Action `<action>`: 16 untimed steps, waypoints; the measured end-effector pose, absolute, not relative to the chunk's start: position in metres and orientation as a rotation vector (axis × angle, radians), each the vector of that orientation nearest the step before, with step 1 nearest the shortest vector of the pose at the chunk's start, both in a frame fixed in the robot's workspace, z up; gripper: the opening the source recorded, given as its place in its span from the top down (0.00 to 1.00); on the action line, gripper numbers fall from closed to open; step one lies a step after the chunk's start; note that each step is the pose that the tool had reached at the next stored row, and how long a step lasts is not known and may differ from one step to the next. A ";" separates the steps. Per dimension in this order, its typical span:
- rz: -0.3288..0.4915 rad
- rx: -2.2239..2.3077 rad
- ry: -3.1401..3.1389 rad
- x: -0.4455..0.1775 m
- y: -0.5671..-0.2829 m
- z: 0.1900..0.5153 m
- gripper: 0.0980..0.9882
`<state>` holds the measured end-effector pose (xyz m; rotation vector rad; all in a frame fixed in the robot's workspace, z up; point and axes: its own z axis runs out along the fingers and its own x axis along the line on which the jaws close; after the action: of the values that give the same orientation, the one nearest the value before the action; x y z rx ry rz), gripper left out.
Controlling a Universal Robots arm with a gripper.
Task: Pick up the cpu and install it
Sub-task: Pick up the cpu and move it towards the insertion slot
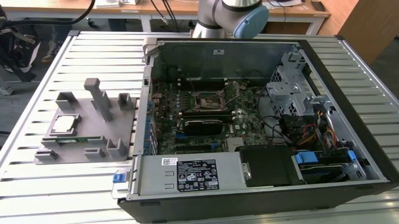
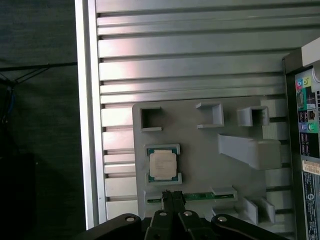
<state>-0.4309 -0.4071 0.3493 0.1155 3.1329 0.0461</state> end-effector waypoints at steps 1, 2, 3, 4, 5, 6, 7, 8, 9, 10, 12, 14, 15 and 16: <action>0.045 0.115 3.133 -0.431 -0.407 0.348 0.99; 0.045 0.115 3.134 -0.431 -0.407 0.346 0.99; 0.045 0.115 3.135 -0.431 -0.407 0.344 0.99; 0.045 0.114 3.136 -0.431 -0.407 0.342 0.93; 0.045 0.114 3.136 -0.431 -0.407 0.340 0.93; 0.045 0.114 3.137 -0.431 -0.407 0.339 0.93; 0.045 0.114 3.137 -0.431 -0.408 0.337 0.85; 0.045 0.114 3.137 -0.431 -0.408 0.335 0.78; 0.045 0.114 3.138 -0.431 -0.408 0.333 0.71; 0.045 0.113 3.138 -0.431 -0.408 0.331 0.71; 0.045 0.112 3.138 -0.431 -0.408 0.328 0.59; 0.045 0.111 3.138 -0.431 -0.409 0.324 0.52; 0.044 0.111 3.138 -0.431 -0.409 0.323 0.45; 0.044 0.111 3.138 -0.431 -0.409 0.321 0.45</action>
<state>-0.4308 -0.4089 0.3213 0.1108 3.1379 0.0444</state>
